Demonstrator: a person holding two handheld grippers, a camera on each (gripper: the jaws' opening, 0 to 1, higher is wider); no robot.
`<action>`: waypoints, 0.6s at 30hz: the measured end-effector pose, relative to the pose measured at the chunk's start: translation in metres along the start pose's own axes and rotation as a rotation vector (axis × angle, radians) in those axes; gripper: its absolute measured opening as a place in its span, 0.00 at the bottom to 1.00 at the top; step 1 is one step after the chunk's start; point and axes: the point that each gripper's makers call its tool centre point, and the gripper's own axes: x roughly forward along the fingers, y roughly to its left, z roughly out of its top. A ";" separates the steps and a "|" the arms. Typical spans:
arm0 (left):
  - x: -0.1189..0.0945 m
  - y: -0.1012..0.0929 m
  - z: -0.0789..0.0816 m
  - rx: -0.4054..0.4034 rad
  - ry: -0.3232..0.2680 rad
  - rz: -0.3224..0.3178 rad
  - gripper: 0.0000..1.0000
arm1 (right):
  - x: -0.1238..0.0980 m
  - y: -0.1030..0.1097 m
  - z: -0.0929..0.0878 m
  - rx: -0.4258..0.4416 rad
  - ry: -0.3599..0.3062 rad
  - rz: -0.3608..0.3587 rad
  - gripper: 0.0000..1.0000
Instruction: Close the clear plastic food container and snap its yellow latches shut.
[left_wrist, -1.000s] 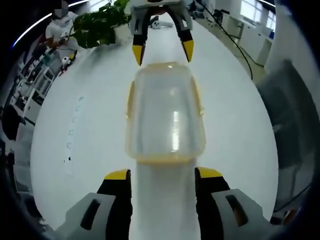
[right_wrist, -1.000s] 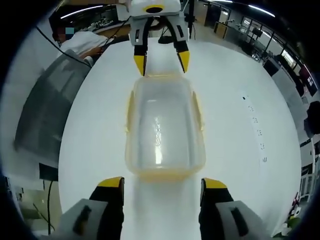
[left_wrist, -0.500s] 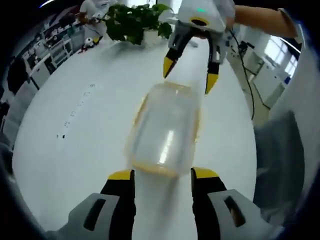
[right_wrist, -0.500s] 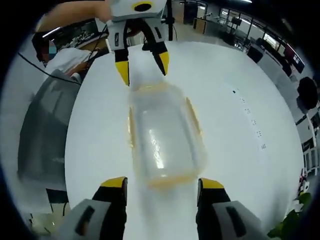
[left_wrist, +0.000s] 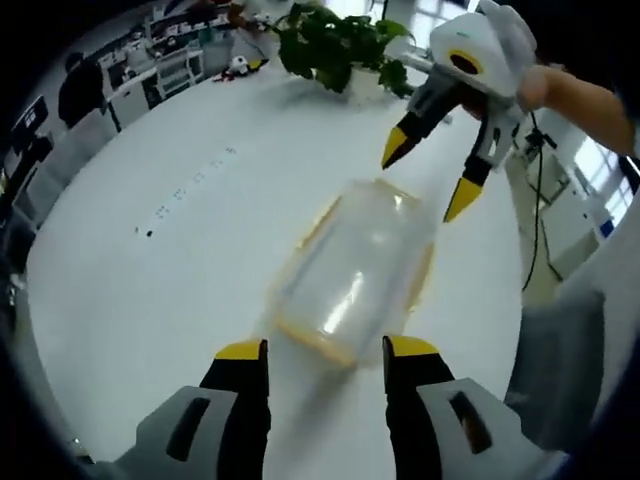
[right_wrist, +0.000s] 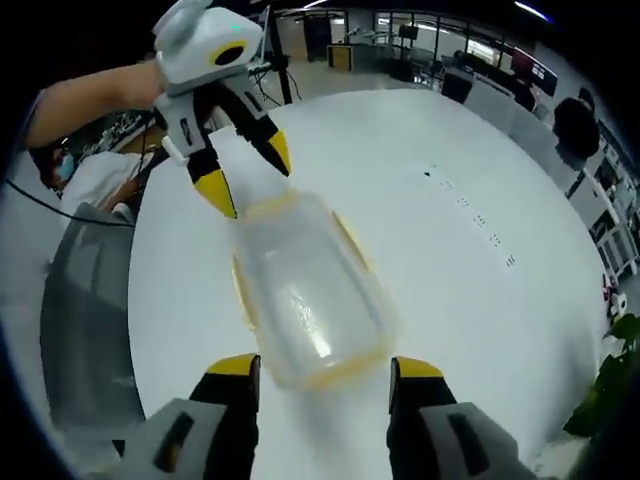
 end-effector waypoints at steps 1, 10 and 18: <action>0.000 0.001 -0.002 -0.026 0.004 0.010 0.43 | 0.000 0.000 0.000 0.019 -0.002 -0.001 0.50; 0.006 0.002 0.002 -0.147 -0.047 0.034 0.41 | 0.004 -0.002 0.005 0.145 -0.061 -0.008 0.46; 0.012 -0.002 -0.006 -0.259 -0.028 0.039 0.40 | 0.006 -0.008 0.000 0.255 -0.082 -0.027 0.45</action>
